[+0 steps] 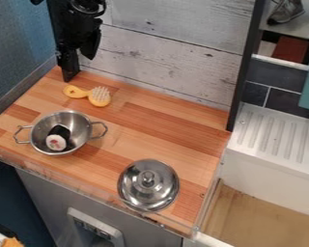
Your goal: Put the sushi on the right upper side of the table
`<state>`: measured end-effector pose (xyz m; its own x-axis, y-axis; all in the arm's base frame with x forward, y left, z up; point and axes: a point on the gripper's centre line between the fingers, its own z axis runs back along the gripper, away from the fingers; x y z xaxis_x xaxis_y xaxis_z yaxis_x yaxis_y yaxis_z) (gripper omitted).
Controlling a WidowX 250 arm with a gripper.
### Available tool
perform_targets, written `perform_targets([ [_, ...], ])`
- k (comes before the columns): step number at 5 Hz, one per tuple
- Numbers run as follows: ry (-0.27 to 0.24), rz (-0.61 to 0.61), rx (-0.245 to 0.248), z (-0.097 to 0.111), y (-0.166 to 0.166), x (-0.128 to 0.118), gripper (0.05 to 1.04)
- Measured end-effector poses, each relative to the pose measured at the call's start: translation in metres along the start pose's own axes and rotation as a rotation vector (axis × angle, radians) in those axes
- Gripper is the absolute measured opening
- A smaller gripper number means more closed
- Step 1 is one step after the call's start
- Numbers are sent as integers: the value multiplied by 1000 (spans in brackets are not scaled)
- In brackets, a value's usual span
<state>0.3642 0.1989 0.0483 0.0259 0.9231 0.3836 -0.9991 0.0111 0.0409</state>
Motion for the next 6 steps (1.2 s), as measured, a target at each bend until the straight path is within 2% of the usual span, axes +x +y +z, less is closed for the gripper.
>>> perform_targets([
  [1,25,-18,42,-17,4,-10,1001],
  [2,106,-27,47,-21,15,-16,1001],
  [3,83,24,32,-9,31,-4,1001],
  [4,95,61,17,5,54,-10,1001],
  [5,76,110,48,1,83,-16,1001],
  [6,77,135,74,-4,97,-24,1001],
])
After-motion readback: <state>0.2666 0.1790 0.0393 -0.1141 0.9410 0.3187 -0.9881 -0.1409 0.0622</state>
